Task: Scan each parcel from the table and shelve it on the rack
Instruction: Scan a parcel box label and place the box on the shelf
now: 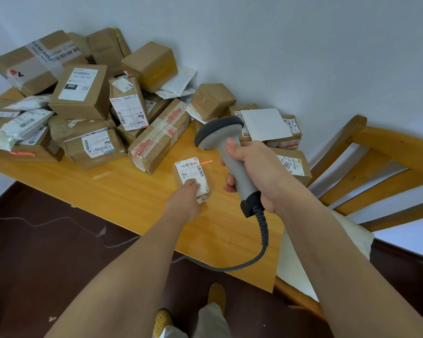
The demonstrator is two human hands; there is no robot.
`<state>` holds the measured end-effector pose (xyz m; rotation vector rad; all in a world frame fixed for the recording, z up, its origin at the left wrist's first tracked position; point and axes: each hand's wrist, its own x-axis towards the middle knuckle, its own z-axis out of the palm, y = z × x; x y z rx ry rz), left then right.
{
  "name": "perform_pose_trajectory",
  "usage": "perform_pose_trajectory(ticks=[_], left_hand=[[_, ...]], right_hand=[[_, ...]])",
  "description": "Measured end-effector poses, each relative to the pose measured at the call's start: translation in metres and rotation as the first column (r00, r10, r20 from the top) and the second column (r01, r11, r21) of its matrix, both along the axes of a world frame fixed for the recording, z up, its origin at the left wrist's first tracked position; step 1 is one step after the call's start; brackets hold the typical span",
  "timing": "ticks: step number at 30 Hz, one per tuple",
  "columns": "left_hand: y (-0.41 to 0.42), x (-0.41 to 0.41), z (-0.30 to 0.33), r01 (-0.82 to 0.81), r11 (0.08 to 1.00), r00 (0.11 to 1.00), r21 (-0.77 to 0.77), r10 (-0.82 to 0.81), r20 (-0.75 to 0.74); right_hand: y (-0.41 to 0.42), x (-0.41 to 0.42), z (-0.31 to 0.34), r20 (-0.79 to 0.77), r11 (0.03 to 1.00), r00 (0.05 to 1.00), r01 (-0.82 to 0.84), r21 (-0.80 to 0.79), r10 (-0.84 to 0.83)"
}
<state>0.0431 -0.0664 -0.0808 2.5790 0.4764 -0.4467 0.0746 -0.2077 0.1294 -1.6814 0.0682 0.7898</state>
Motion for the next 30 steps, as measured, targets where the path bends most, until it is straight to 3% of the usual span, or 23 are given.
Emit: perform_pose_trajectory(ticks=[3, 6, 9, 11, 14, 18, 23, 27, 30], left_hand=[[-0.004, -0.004, -0.003, -0.132, 0.991, 0.975, -0.025, 0.134, 0.177], [-0.008, -0.001, -0.006, -0.391, 0.914, 0.862, -0.11, 0.405, 0.303], [-0.004, 0.009, -0.009, -0.671, 0.684, 0.694, -0.286, 0.715, 0.082], [0.0, 0.014, -0.017, -0.766, 0.54, 0.615, -0.349, 0.773, -0.154], [0.004, 0.013, -0.037, -0.737, 0.314, 0.567, -0.599, 0.769, -0.295], [0.009, 0.001, -0.04, -0.661, 0.038, 0.448, -0.75, 0.821, -0.353], [0.041, -0.047, -0.011, -0.563, -0.075, 0.454, -0.823, 0.804, -0.384], [0.074, -0.109, 0.043, -0.391, -0.204, 0.492, -0.898, 0.778, -0.391], [0.102, -0.171, 0.082, -0.263, -0.25, 0.487, -0.932, 0.8, -0.352]], right_hand=[[-0.002, 0.002, 0.0, -0.006, 1.0, 1.0, -0.005, 0.006, 0.005], [-0.005, 0.005, -0.002, -0.031, 1.0, 1.0, -0.005, 0.008, 0.006], [-0.01, 0.01, -0.006, -0.074, 1.0, 0.997, -0.01, 0.005, 0.01], [-0.014, 0.015, -0.012, -0.097, 0.999, 0.995, -0.018, 0.029, 0.021], [-0.016, 0.026, -0.029, -0.116, 0.997, 0.993, -0.014, 0.08, 0.023], [-0.006, 0.035, -0.065, -0.065, 1.0, 0.998, -0.002, 0.026, 0.004], [0.03, 0.012, -0.093, -0.017, 0.998, 0.998, -0.062, 0.027, 0.063], [0.079, -0.032, -0.09, 0.096, 0.982, 0.98, -0.178, 0.067, 0.172], [0.12, -0.084, -0.073, 0.188, 0.958, 0.955, -0.255, 0.129, 0.229]])
